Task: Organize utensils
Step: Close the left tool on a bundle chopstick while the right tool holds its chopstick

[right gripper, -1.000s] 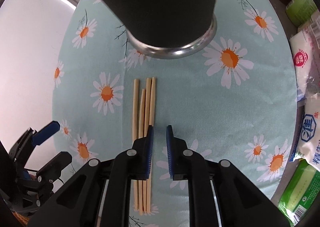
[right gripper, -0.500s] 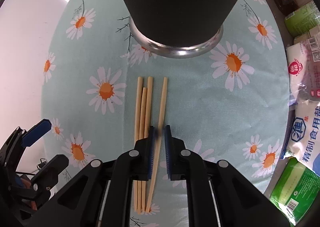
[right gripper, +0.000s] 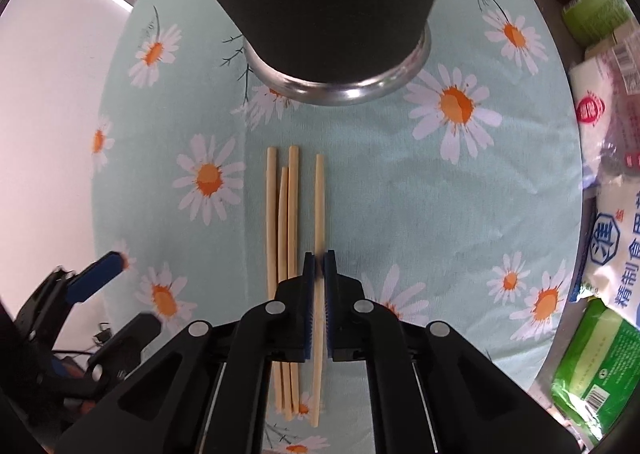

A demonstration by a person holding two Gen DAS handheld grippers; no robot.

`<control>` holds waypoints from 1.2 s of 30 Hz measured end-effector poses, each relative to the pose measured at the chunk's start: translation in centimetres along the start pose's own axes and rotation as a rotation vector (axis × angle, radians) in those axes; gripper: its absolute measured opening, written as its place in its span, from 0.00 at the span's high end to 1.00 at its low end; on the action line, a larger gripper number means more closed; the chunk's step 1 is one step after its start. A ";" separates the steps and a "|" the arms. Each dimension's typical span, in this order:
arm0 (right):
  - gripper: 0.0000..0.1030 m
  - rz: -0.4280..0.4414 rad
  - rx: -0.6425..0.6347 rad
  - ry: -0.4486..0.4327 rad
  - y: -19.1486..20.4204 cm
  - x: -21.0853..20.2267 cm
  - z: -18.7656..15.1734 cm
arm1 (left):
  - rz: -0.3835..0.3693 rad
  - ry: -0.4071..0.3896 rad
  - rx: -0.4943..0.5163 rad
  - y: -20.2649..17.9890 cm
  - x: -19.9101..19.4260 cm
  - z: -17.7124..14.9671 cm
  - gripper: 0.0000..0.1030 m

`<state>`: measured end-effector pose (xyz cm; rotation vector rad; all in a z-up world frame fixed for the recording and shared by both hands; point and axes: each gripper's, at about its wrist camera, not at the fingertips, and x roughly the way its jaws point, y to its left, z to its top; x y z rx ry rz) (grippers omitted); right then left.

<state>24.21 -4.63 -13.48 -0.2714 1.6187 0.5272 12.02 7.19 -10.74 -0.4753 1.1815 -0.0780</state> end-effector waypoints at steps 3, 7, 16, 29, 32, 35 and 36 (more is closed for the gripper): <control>0.95 0.024 -0.005 -0.016 -0.7 -0.8 -0.4 | 0.014 0.034 -0.023 -0.3 0.6 0.5 0.39; 0.95 0.060 -0.028 -0.028 -1.5 -1.5 -0.5 | 0.054 0.093 -0.035 -1.4 1.8 1.2 0.39; 0.95 0.143 -0.104 -0.061 -5.1 -3.7 -1.5 | 0.149 0.187 -0.124 -3.8 4.6 3.1 0.50; 0.95 0.236 -0.168 -0.091 -6.8 -5.9 -2.9 | 0.254 0.228 -0.148 -6.5 7.0 4.1 0.69; 0.95 0.246 -0.175 -0.094 -7.1 -6.1 -3.1 | 0.270 0.227 -0.155 -7.0 7.5 4.1 0.72; 0.95 0.247 -0.177 -0.094 -7.7 -6.5 -3.4 | 0.283 0.229 -0.149 -7.7 8.0 4.1 0.72; 0.95 0.245 -0.179 -0.095 -7.8 -6.5 -3.4 | 0.296 0.231 -0.142 -7.8 8.2 4.0 0.72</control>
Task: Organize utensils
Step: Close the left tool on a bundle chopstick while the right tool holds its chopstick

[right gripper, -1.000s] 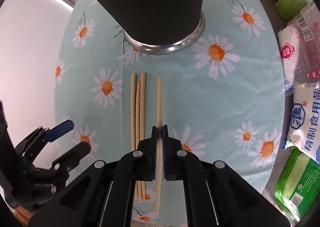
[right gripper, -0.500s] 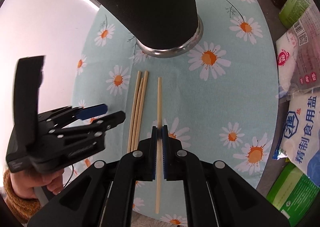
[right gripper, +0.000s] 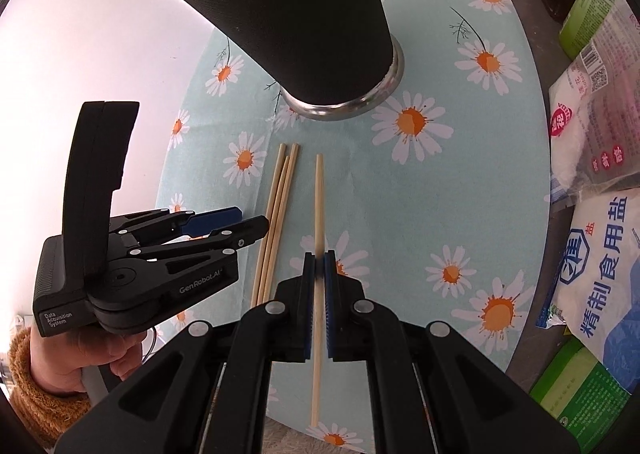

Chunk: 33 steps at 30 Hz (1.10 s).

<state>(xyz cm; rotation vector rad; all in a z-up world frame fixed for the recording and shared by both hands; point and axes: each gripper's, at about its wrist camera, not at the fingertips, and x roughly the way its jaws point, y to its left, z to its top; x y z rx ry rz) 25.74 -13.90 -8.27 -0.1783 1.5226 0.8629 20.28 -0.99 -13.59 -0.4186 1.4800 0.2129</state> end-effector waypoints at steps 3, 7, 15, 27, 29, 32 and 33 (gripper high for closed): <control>0.95 -0.002 -0.005 0.002 -0.1 -0.3 -0.1 | 0.035 0.007 0.013 -0.8 0.2 0.0 0.73; 0.95 0.006 -0.012 -0.001 -0.2 -0.6 -0.5 | 0.042 0.011 0.011 -1.7 0.3 -0.2 0.82; 0.95 0.018 0.007 -0.004 -1.4 -1.0 -1.1 | 0.124 0.019 0.033 -4.4 0.9 0.2 0.90; 0.95 0.030 0.020 -0.009 -1.8 -1.5 -1.3 | 0.099 0.002 0.045 -4.7 0.7 -0.3 0.96; 0.95 0.028 0.020 -0.011 -1.9 -1.7 -1.4 | 0.077 -0.001 0.037 -4.3 0.7 -0.4 0.96; 0.95 0.026 0.029 -0.013 -2.0 -1.8 -1.4 | 0.038 -0.008 0.017 -3.4 0.5 -0.5 0.96; 0.95 0.022 0.032 -0.014 -2.1 -1.9 -1.5 | 0.032 -0.015 0.014 -3.1 0.4 -0.6 0.96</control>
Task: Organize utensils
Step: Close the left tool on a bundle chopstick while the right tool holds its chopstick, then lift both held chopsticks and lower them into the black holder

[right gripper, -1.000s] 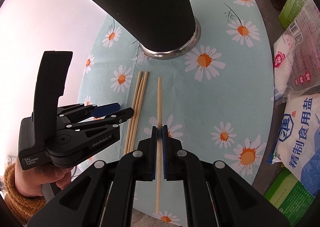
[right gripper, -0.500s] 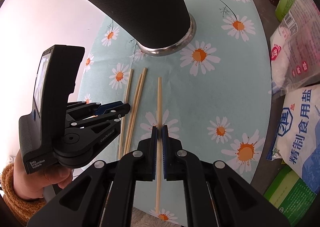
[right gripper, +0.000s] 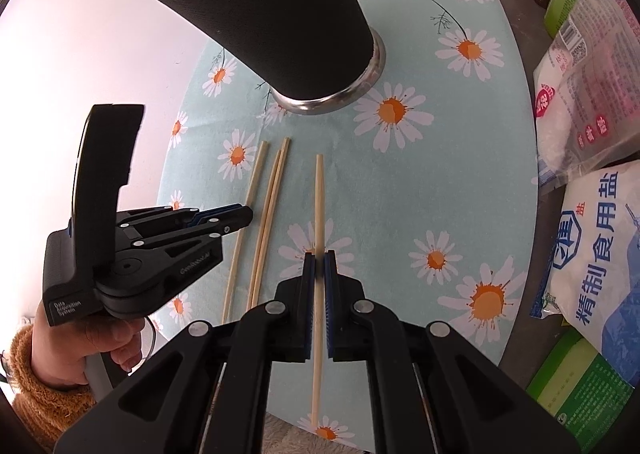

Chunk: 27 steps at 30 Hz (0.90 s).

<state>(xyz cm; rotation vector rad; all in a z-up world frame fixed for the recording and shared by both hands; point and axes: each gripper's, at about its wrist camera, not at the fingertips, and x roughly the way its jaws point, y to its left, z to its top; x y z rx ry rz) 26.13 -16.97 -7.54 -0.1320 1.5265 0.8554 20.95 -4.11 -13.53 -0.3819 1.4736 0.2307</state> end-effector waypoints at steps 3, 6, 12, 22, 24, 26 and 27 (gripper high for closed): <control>0.95 -0.003 0.011 0.001 -0.1 -0.1 0.0 | -0.026 -0.017 0.000 0.6 -0.6 -0.3 0.96; 0.95 -0.009 0.019 -0.004 -0.1 -0.4 -0.1 | -0.051 -0.040 0.003 1.1 -1.6 -0.8 0.96; 0.95 -0.001 0.038 -0.031 0.7 -0.4 0.2 | -0.102 -0.097 0.041 2.6 -4.3 -1.0 0.96; 0.95 0.059 0.048 -0.129 2.3 -1.4 0.3 | -0.263 -0.248 0.141 4.7 -8.4 -2.4 0.96; 0.95 0.069 0.046 -0.149 2.7 -1.9 0.2 | -0.279 -0.265 0.159 4.7 -8.9 -2.5 0.96; 0.95 0.075 0.038 -0.167 3.3 -2.4 0.2 | -0.311 -0.277 0.170 4.8 -9.3 -2.6 0.96; 0.95 0.078 0.033 -0.175 3.6 -2.5 0.2 | -0.318 -0.287 0.175 4.7 -9.5 -2.6 0.96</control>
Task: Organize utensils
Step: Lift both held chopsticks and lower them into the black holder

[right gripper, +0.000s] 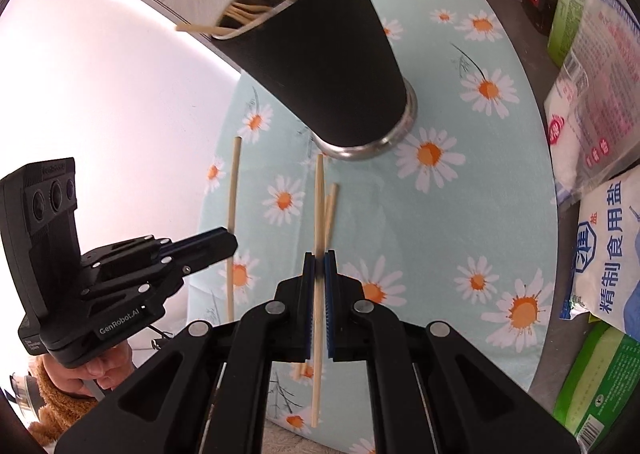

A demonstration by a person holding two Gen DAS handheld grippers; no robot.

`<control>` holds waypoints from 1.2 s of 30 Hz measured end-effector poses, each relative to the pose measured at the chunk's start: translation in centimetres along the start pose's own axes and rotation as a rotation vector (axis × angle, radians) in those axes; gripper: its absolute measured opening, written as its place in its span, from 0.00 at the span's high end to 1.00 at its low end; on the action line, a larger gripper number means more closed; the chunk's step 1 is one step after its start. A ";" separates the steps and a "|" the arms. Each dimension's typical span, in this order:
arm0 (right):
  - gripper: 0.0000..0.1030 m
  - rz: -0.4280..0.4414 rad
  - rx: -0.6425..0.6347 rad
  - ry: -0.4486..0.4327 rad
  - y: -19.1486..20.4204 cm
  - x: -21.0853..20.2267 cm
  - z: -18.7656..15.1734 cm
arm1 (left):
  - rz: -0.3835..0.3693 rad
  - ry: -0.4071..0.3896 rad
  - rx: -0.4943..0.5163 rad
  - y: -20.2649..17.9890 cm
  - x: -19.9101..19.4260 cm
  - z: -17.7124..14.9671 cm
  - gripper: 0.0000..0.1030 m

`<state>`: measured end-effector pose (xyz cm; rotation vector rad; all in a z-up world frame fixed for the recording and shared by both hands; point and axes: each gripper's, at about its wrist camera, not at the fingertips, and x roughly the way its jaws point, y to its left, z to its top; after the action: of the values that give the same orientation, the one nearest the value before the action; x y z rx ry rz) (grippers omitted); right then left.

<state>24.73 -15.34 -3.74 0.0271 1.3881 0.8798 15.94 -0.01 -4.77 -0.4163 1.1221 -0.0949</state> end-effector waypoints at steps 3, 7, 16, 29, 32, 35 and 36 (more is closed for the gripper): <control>0.95 0.012 -0.006 -0.039 0.9 -0.4 0.0 | -0.035 -0.032 0.005 0.4 -1.4 0.1 0.96; 0.95 0.021 -0.017 -0.123 2.0 -1.6 0.1 | -0.084 -0.095 0.050 -0.1 -2.9 0.5 0.96; 0.95 0.028 -0.052 -0.324 5.2 -5.5 0.1 | -0.189 -0.279 0.127 0.1 -8.2 2.0 0.96; 0.95 0.040 -0.106 -0.504 7.2 -9.4 1.7 | -0.232 -0.440 0.192 0.0 -11.6 4.6 0.96; 0.94 0.036 -0.106 -0.559 7.2 -10.1 2.3 | -0.264 -0.525 0.209 0.0 -12.9 5.1 0.96; 0.94 0.050 -0.092 -0.599 6.8 -10.7 3.2 | -0.287 -0.573 0.224 0.1 -13.5 5.8 0.96; 0.94 0.050 -0.092 -0.607 6.7 -10.9 3.5 | -0.287 -0.584 0.231 0.1 -13.6 6.0 0.96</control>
<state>25.04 -15.02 9.52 0.2401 0.7826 0.8820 15.30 5.54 8.95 -0.3622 0.4646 -0.3298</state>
